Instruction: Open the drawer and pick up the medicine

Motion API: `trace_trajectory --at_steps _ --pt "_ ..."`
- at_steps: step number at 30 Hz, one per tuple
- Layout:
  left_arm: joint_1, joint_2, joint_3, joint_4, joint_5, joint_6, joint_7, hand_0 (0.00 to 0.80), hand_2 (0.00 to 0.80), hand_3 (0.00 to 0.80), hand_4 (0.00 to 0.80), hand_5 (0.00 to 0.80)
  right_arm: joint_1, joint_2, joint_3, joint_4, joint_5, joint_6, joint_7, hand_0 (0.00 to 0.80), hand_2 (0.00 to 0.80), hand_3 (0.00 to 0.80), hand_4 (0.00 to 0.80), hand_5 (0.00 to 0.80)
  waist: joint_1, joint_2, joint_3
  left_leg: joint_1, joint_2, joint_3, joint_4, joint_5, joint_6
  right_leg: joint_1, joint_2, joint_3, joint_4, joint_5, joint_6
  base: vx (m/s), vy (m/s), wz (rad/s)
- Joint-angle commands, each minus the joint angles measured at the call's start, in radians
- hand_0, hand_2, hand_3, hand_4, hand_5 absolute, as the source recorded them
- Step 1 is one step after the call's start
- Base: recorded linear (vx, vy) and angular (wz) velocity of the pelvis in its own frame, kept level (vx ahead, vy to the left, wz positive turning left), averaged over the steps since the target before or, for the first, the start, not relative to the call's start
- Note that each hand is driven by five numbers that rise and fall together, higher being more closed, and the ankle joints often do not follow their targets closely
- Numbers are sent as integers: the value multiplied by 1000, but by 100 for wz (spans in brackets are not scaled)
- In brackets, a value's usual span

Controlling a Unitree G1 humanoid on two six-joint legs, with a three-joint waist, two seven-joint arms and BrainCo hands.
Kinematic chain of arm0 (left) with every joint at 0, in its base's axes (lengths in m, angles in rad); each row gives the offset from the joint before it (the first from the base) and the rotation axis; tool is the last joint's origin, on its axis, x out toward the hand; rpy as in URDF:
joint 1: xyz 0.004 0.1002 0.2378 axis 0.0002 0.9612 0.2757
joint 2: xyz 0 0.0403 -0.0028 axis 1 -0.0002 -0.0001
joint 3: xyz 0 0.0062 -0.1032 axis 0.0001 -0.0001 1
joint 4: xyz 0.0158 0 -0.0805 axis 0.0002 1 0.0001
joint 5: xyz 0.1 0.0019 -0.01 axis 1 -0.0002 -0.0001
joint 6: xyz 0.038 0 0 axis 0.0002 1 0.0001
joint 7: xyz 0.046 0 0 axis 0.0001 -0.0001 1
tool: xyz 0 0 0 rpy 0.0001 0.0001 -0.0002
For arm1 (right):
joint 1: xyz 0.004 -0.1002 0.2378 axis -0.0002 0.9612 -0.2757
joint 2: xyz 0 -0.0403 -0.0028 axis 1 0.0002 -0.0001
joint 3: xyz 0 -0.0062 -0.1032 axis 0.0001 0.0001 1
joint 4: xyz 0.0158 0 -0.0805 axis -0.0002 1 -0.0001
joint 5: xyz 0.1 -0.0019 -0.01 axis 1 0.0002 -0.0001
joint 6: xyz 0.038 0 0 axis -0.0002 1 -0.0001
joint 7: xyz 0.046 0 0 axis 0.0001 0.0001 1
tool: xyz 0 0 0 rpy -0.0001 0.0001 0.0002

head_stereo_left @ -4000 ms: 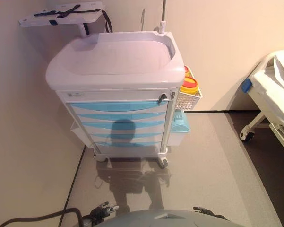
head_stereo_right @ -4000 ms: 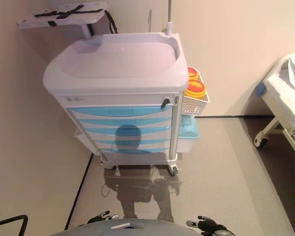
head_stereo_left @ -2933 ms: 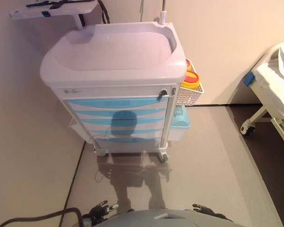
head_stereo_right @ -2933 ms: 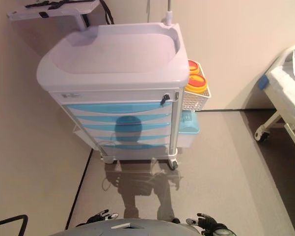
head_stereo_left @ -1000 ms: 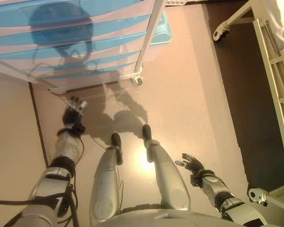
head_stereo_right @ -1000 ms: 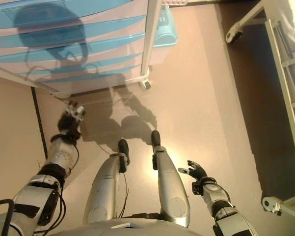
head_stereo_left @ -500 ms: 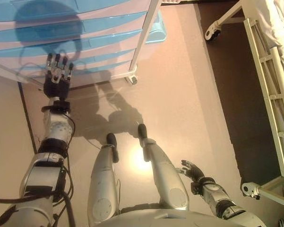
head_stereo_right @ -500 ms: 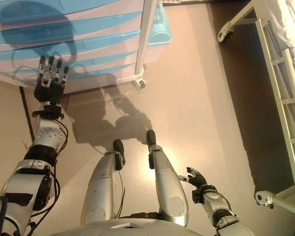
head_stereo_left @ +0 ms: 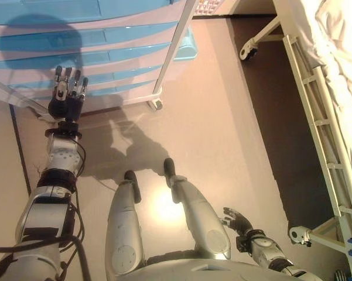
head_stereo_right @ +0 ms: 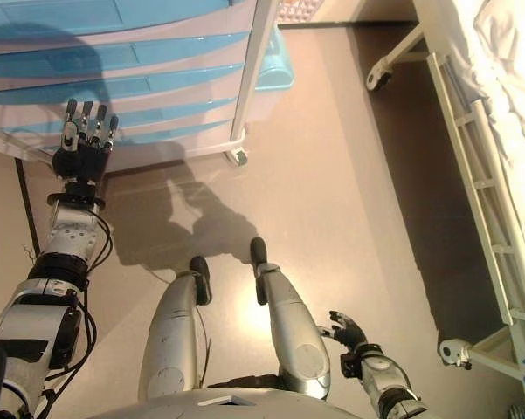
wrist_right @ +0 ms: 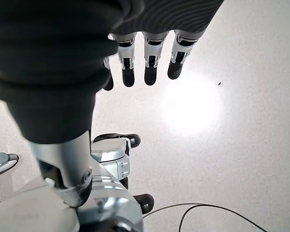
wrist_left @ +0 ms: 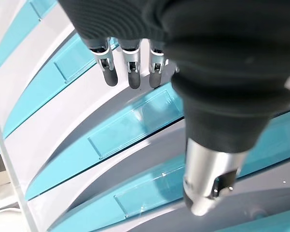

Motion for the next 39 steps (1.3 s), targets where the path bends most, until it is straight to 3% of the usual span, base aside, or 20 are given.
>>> trace_trajectory --at_steps 1,12,15,20,25,32,39 --pt "-68 105 87 -99 -33 -20 -92 0 0 0 0 0 122 30 50 -17 -23 5 9 0 0 0 0 0 15 8 -66 -44 -110 4 47 41 45 120 35 -21 -84 43 -21 156 -36 3" --pt "153 21 98 -81 157 145 22 0 0 0 0 0 236 54 28 -52 -69 54 -18 0 0 0 0 0 33 23 -93 85 -132 6 2 57 46 232 18 -25 -102 56 4 161 -1 4" --pt "204 0 88 -46 269 174 124 0 0 0 0 0 257 58 16 -59 -84 65 -22 0 0 0 0 0 34 25 -94 111 -138 5 -10 57 48 243 13 -29 -100 63 11 120 16 2" --pt "249 -10 60 104 568 254 428 0 0 0 0 0 268 52 -3 -55 -103 76 -27 0 0 0 0 0 29 42 -101 150 -163 2 -42 60 52 257 -2 -29 -101 73 24 78 55 5" --pt "313 -78 49 199 661 217 448 0 0 0 0 0 258 41 -24 -38 -109 64 -29 0 0 0 0 0 27 65 -115 185 -183 8 -101 79 51 261 -22 -33 -107 77 25 12 81 8" --pt "419 -198 45 240 602 162 391 0 0 0 0 0 241 19 -49 -67 -126 100 -50 0 0 0 0 0 29 106 -117 247 -188 10 -173 127 42 300 -46 -44 -118 75 10 39 86 2" --pt "436 -200 67 207 488 132 374 0 0 0 0 0 254 -5 -64 -82 -157 147 -50 0 0 0 0 0 19 108 -117 287 -177 16 -185 137 39 339 -59 -51 -118 82 2 91 36 -1"
